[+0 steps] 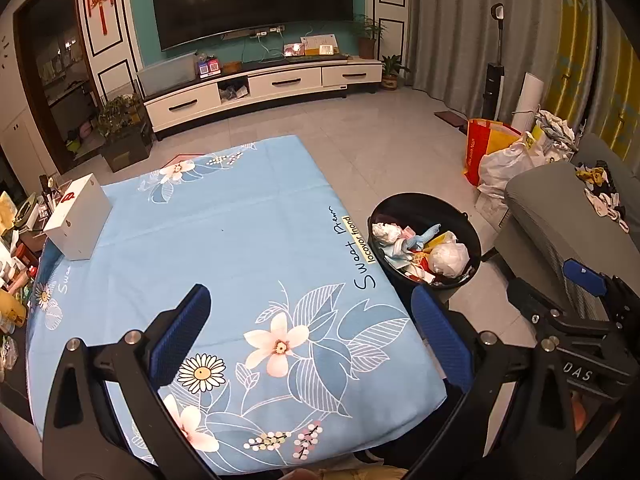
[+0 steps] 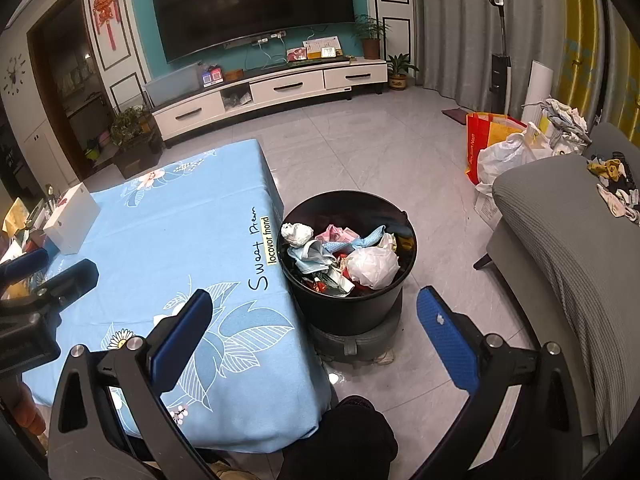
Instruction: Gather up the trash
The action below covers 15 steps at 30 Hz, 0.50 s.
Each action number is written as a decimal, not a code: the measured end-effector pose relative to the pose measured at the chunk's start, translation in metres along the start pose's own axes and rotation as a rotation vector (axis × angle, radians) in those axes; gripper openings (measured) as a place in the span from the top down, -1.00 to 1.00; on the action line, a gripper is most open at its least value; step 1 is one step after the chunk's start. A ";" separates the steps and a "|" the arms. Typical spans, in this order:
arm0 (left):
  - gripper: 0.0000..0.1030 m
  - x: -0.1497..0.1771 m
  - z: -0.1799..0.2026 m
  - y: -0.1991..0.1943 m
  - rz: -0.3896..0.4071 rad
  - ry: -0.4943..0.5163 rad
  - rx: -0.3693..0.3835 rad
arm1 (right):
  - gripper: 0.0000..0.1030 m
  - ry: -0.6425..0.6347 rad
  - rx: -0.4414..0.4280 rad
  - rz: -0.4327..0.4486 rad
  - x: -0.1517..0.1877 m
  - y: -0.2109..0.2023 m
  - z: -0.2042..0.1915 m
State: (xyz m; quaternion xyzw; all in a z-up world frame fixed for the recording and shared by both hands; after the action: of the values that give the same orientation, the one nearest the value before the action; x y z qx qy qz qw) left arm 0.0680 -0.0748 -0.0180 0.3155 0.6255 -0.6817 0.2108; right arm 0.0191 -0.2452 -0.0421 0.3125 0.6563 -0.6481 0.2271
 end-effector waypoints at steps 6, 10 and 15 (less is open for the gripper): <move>-0.95 0.000 -0.001 -0.002 0.005 0.001 -0.006 | -0.94 0.001 0.001 0.001 -0.001 0.000 0.000; -0.95 -0.001 -0.001 -0.003 0.005 0.003 -0.007 | -0.94 -0.002 0.000 0.002 -0.001 0.000 0.001; -0.95 -0.001 -0.002 -0.005 0.009 0.005 -0.010 | -0.94 -0.004 0.000 0.002 -0.001 -0.001 -0.001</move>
State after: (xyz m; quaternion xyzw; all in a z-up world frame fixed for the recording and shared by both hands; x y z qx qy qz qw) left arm 0.0658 -0.0719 -0.0142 0.3189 0.6282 -0.6768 0.2136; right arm 0.0192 -0.2446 -0.0402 0.3119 0.6555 -0.6486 0.2290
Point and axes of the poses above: each gripper's, at about its wrist camera, not at the fingertips, and y roughly the way its jaws point, z to its right, x to its underside, the point moved 7 cm from there along y, roughly the way its jaws point, and after that the axes turned 6 degrees about -y, right-handed, at the moved point
